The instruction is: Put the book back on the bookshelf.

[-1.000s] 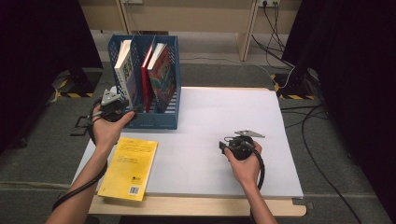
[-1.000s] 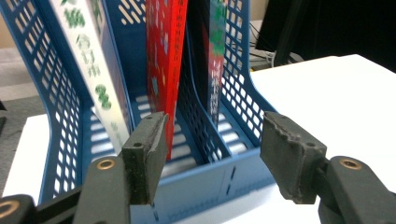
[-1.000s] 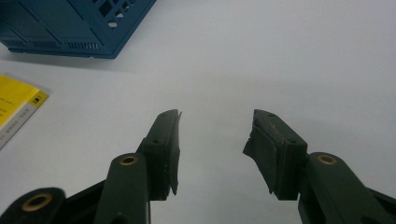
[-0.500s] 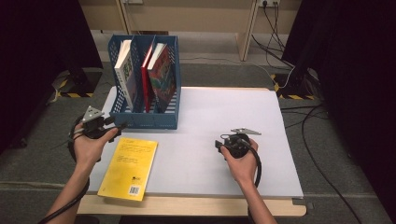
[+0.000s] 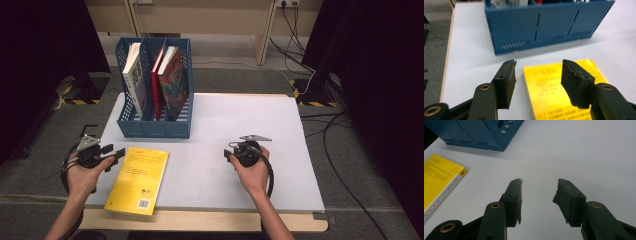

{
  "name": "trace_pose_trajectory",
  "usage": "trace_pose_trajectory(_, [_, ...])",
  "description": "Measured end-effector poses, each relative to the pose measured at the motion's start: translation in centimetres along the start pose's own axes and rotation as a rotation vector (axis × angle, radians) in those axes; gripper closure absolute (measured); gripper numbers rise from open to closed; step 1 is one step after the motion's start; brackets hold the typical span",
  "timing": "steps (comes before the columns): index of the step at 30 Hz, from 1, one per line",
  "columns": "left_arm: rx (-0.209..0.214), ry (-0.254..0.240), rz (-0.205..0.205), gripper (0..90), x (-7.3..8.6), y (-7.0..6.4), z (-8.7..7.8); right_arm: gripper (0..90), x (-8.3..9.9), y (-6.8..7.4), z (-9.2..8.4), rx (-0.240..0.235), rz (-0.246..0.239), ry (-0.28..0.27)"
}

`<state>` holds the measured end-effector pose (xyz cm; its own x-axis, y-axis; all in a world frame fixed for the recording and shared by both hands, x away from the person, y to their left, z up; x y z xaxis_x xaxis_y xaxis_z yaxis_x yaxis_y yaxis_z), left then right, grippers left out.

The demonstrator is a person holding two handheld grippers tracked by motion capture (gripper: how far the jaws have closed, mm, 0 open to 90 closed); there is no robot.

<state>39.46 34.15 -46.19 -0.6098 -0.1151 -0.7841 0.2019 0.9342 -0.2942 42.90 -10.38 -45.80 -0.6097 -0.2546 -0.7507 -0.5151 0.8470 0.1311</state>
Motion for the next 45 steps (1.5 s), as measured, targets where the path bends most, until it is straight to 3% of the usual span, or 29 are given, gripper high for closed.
trace_pose_trajectory(20, [0.039,0.093,-0.107,44.2,4.5,1.6,0.4,54.6,-1.1,3.5,2.8,-0.094,-0.039,0.052])
trace_pose_trajectory(23, [0.040,0.109,-0.106,44.5,5.1,1.6,0.6,54.5,-1.1,4.1,3.3,-0.114,-0.037,0.064])
trace_pose_trajectory(29, [0.055,0.118,-0.128,45.1,5.4,1.5,0.5,54.6,-0.8,4.5,3.7,-0.134,-0.023,0.089])
trace_pose_trajectory(45, [0.105,0.157,-0.153,45.8,5.9,0.7,0.8,54.5,-1.3,6.7,4.9,-0.183,-0.060,0.119])
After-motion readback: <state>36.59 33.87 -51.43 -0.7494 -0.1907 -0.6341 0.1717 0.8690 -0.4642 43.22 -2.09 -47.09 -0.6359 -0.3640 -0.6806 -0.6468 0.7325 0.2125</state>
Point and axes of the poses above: each handheld gripper's, and its own axes: z roughly forward along the jaws, x roughly out of its underside, y roughly to its left, the point moved 3 cm from there along z, roughly forward along the jaws, and after that the axes turned 11 degrees about -z, right-handed, at the moved point
